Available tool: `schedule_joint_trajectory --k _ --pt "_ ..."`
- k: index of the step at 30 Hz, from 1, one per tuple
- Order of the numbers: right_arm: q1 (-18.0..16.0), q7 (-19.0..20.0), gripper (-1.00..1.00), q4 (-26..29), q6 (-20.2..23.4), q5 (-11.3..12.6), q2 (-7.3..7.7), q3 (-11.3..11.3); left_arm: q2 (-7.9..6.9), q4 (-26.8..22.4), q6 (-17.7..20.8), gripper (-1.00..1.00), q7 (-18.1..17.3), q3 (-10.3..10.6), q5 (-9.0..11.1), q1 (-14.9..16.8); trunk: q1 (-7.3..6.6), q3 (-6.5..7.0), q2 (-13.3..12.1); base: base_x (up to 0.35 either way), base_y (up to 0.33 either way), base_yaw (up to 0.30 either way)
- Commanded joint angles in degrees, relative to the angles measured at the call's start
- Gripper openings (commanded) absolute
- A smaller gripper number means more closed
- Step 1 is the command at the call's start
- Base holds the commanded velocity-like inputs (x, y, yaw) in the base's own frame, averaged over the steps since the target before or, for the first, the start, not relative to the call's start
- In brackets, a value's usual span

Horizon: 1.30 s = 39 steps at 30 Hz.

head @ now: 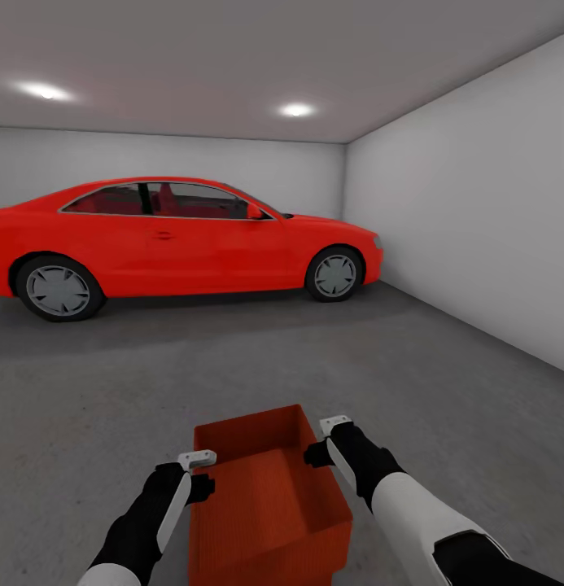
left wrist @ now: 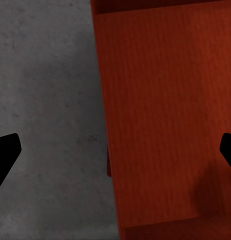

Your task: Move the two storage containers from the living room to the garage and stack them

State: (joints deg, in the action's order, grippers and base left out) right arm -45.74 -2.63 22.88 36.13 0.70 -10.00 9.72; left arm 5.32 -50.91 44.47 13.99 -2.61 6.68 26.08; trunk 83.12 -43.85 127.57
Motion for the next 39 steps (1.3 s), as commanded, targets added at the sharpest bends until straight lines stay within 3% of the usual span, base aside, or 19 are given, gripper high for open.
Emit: schedule_joint_trajectory --k 1,39 --pt "0.0 -0.3 1.0 0.1 0.3 0.1 0.0 0.2 0.04 -0.1 0.2 1.0 0.4 -0.1 0.6 0.0 -0.01 -0.07 0.0 0.0 0.0 0.0" --pt "0.0 -0.3 1.0 -0.6 0.0 0.1 0.23 0.2 -0.48 0.7 0.1 1.0 0.5 -0.2 0.5 0.0 -0.01 -0.67 0.0 0.0 0.0 0.0"
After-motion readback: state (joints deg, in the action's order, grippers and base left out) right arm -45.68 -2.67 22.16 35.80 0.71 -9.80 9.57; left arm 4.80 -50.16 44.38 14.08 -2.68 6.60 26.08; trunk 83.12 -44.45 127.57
